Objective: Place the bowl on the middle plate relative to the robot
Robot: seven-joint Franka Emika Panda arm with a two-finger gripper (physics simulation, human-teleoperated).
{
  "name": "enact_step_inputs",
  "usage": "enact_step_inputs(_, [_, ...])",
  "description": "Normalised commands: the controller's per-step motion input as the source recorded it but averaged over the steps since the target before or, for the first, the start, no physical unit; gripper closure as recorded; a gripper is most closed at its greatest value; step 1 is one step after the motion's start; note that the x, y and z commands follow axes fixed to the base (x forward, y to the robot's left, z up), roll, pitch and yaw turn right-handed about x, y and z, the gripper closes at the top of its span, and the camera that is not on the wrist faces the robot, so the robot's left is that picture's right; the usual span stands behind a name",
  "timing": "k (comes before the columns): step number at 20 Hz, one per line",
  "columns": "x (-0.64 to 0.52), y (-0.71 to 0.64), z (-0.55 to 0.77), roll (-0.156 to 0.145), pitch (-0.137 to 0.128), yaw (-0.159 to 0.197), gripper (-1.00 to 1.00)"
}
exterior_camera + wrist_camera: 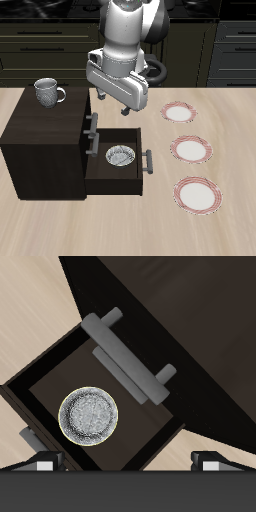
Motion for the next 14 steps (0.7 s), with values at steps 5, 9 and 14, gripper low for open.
enact_step_inputs(5, [0.09, -0.05, -0.20, -0.011, 0.006, -0.154, -1.00])
enact_step_inputs(9, [0.05, -0.02, -0.12, -0.008, -0.011, -0.092, -1.00])
enact_step_inputs(14, [0.02, 0.04, -0.27, 0.007, 0.016, -0.056, -1.00])
